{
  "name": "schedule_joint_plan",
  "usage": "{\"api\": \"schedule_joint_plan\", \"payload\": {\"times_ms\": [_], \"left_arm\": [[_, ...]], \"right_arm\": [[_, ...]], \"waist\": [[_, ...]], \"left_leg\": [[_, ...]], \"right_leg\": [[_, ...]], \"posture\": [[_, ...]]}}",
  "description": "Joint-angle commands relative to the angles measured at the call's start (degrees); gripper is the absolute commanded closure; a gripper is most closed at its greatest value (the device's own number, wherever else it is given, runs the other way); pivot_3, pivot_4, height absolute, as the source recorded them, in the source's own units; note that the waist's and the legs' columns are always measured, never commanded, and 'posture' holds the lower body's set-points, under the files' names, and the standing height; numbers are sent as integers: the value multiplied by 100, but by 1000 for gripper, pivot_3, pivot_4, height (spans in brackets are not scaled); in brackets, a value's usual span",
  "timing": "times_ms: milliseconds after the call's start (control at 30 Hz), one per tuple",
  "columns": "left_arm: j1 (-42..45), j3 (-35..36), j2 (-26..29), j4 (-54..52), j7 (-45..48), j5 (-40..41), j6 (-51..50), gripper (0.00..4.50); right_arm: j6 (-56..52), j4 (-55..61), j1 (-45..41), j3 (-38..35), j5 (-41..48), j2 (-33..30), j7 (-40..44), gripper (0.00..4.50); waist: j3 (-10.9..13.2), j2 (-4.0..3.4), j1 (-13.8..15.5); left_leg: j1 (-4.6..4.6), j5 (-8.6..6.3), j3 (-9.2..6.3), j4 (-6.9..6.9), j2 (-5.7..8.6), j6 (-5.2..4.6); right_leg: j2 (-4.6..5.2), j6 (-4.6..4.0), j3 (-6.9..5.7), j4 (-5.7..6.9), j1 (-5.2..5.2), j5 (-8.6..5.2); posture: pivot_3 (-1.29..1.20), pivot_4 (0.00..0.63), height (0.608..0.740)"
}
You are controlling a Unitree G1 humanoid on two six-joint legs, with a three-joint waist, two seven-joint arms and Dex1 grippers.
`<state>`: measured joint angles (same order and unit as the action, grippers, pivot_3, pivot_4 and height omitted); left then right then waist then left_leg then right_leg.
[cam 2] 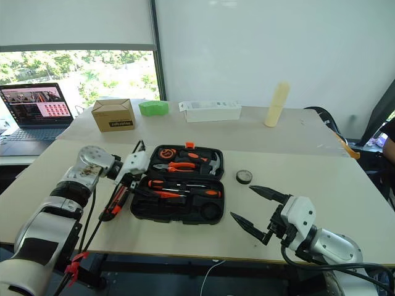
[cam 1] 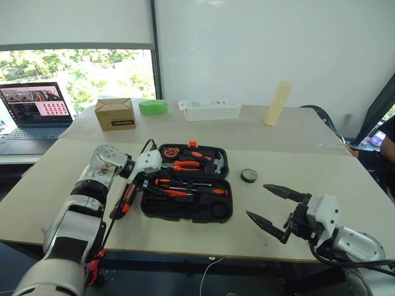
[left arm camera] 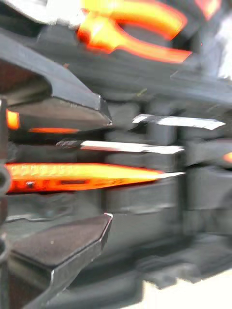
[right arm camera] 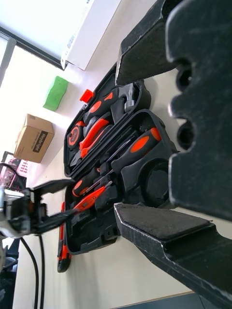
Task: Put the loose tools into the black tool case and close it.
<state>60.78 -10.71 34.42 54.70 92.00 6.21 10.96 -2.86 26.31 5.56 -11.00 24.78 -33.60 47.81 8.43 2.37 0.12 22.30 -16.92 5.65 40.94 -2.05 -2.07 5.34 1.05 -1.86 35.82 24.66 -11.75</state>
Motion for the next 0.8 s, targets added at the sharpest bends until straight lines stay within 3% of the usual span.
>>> {"api": "schedule_joint_plan", "payload": {"times_ms": [33,333,367,800], "left_arm": [[120,141,192,-72,19,51,154,1335],[-545,117,3,-135,-315,-221,565,4289],[-598,99,-22,-141,-392,-275,602,4457],[-685,-21,-206,272,-1071,-825,796,4457]], "right_arm": [[203,6,-99,17,2,-2,52,0],[274,-134,-248,117,-36,11,84,0],[277,-137,-250,113,-36,10,81,0],[250,-25,-210,157,-50,41,36,0]], "waist": [[0,0,4],[1,-1,24],[1,-1,38],[0,-1,52]], "left_leg": [[0,0,-1,-1,1,0],[-1,0,-3,1,5,-1],[0,0,-3,1,5,0],[-17,0,-11,1,7,-1]], "right_leg": [[0,1,0,-1,0,-1],[2,2,-1,-1,-2,-1],[3,2,-2,-1,-2,-1],[6,2,-11,-3,-25,-1]], "posture": [[0,150,740],[0,150,740],[0,150,740],[0,150,740]]}}
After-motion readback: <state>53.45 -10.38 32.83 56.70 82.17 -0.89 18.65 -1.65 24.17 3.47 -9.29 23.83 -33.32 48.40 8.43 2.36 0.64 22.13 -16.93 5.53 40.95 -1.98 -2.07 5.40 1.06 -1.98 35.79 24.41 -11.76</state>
